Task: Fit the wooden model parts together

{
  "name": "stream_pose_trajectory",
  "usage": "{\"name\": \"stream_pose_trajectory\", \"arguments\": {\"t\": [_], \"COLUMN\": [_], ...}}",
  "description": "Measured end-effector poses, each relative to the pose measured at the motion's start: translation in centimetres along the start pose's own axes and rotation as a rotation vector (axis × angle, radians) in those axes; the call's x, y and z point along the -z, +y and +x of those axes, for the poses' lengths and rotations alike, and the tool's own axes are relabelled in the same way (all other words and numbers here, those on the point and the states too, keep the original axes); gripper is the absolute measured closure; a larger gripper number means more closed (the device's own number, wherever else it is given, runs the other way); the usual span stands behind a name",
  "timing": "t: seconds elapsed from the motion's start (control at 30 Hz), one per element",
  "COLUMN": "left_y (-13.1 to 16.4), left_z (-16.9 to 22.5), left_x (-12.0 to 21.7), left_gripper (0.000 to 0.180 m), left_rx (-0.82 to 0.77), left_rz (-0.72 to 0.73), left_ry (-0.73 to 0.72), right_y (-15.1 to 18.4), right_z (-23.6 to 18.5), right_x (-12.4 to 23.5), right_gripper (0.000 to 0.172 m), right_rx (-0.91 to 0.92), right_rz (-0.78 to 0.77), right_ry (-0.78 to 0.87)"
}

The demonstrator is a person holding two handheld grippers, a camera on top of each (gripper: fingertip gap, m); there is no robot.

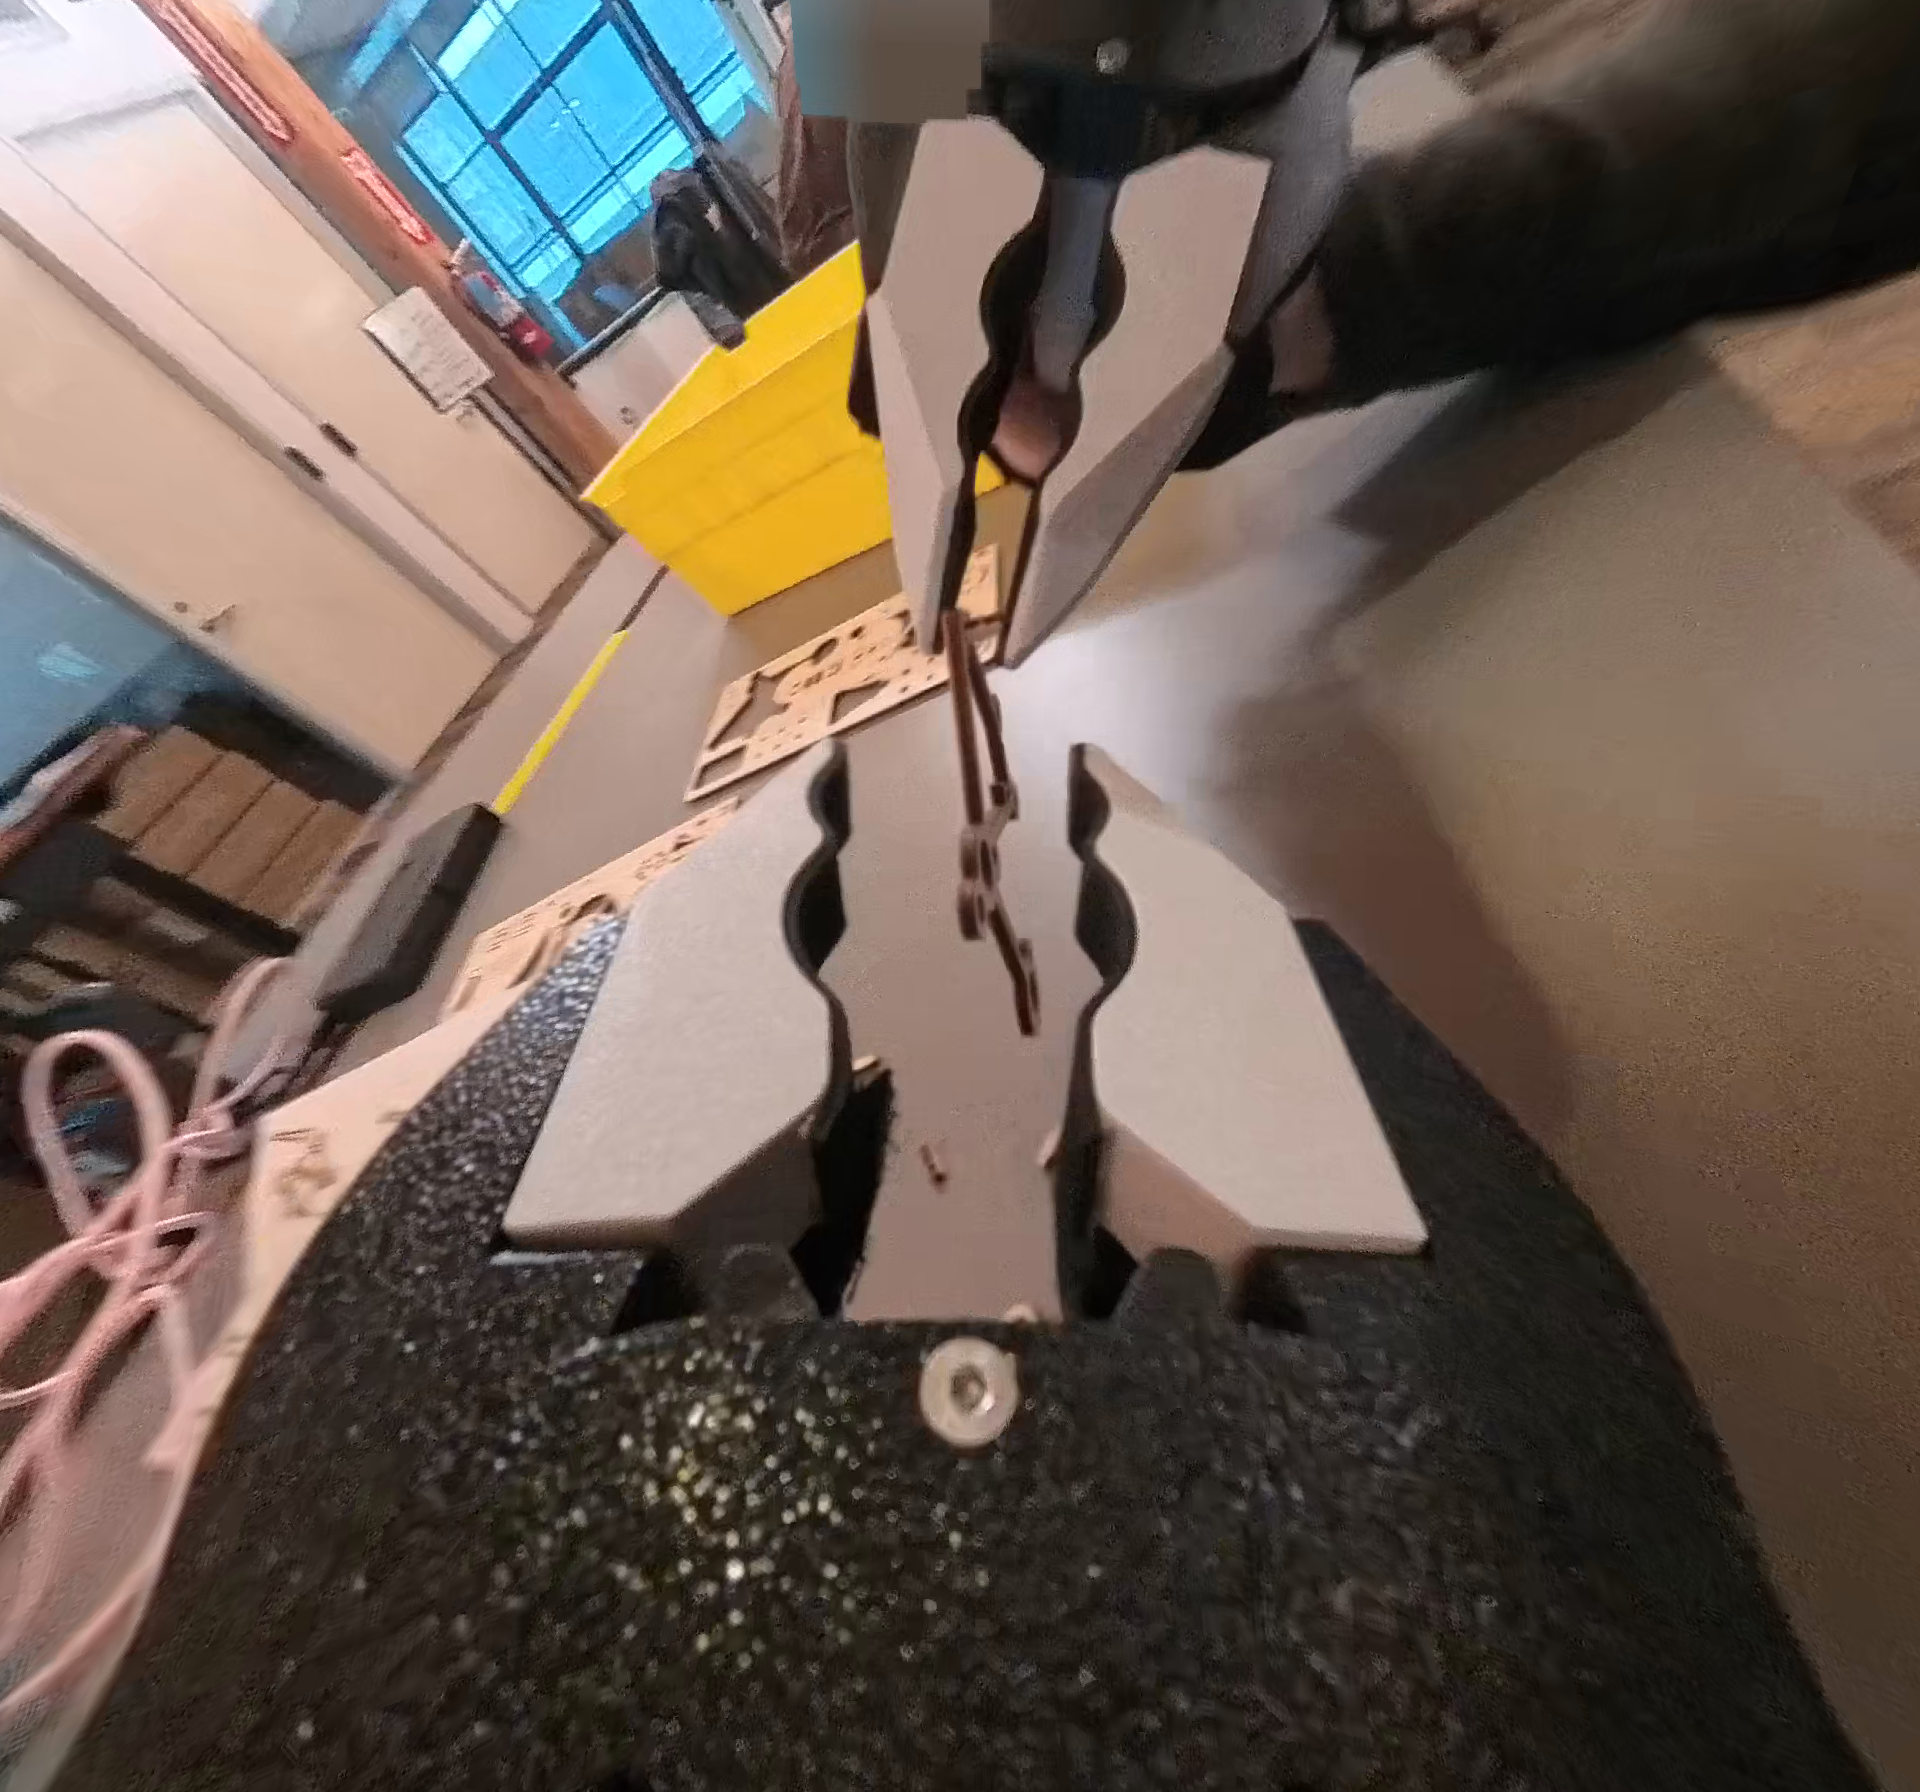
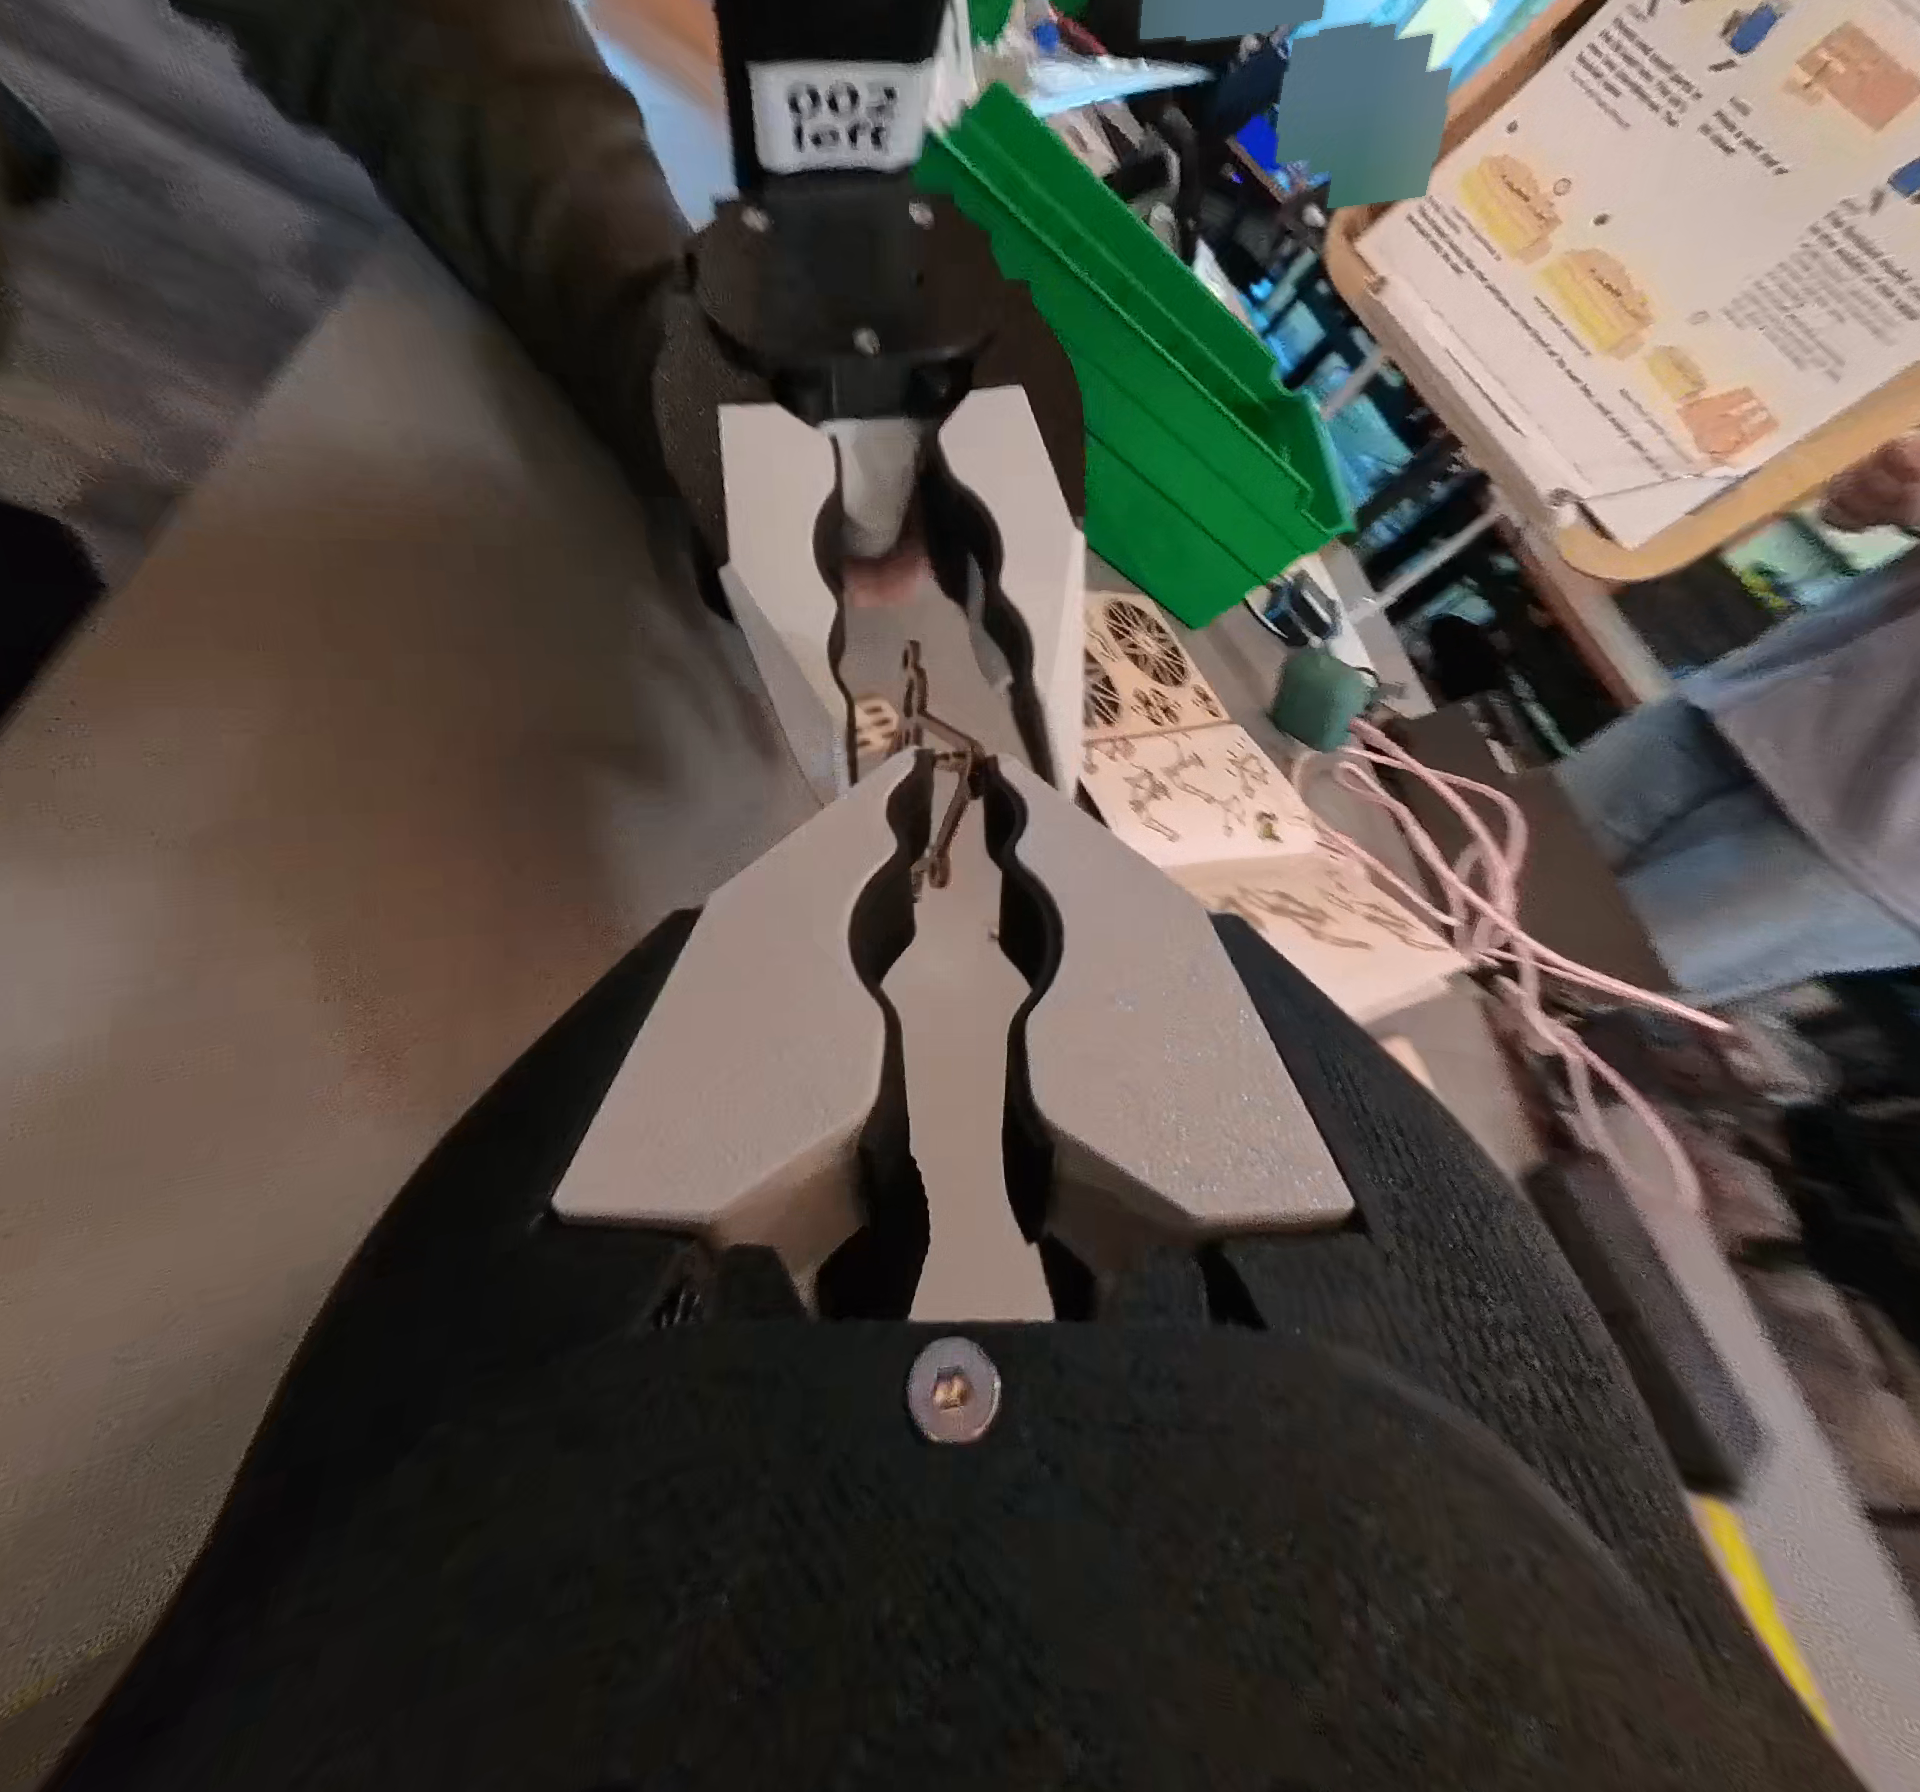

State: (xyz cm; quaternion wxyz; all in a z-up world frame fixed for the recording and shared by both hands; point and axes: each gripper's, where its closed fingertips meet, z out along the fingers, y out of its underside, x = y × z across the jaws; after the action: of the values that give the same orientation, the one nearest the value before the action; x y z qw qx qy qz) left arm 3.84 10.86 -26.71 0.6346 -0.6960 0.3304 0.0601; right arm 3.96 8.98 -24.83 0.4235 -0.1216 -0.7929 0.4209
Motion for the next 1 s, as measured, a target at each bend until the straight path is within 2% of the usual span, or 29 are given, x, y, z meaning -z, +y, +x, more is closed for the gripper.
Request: {"name": "stream_pose_trajectory", "arguments": {"t": [0.07, 0.2, 0.3, 0.47, 0.7, 1.0], "left_y": [-0.6, -2.3, -3.0, -2.6, -2.2, -2.5], "left_z": [0.4, 2.0, 2.6, 1.8, 1.1, 1.7], "left_x": [0.1, 0.8, 1.1, 1.1, 1.0, 1.0], "left_gripper": [0.139, 0.164, 0.166, 0.180, 0.180, 0.180], "left_rx": [0.066, 0.111, 0.142, 0.108, 0.105, 0.111], "left_rz": [0.045, 0.165, 0.217, 0.202, 0.153, 0.164], "left_ry": [0.047, 0.175, 0.233, 0.170, 0.129, 0.164], "right_y": [-0.5, -1.5, -2.1, -2.0, -1.7, -2.1], "right_z": [-0.4, -1.0, -1.2, -1.6, -1.1, -1.0], "right_x": [0.2, 0.4, 0.6, 0.4, 0.3, 0.6], "right_gripper": [0.164, 0.164, 0.164, 0.164, 0.157, 0.155], "right_rx": [-0.073, -0.163, -0.190, -0.195, -0.081, -0.076], "right_rz": [0.058, 0.144, 0.189, 0.194, 0.152, 0.172], "right_ry": [-0.062, -0.141, -0.174, -0.201, -0.105, -0.100]}}
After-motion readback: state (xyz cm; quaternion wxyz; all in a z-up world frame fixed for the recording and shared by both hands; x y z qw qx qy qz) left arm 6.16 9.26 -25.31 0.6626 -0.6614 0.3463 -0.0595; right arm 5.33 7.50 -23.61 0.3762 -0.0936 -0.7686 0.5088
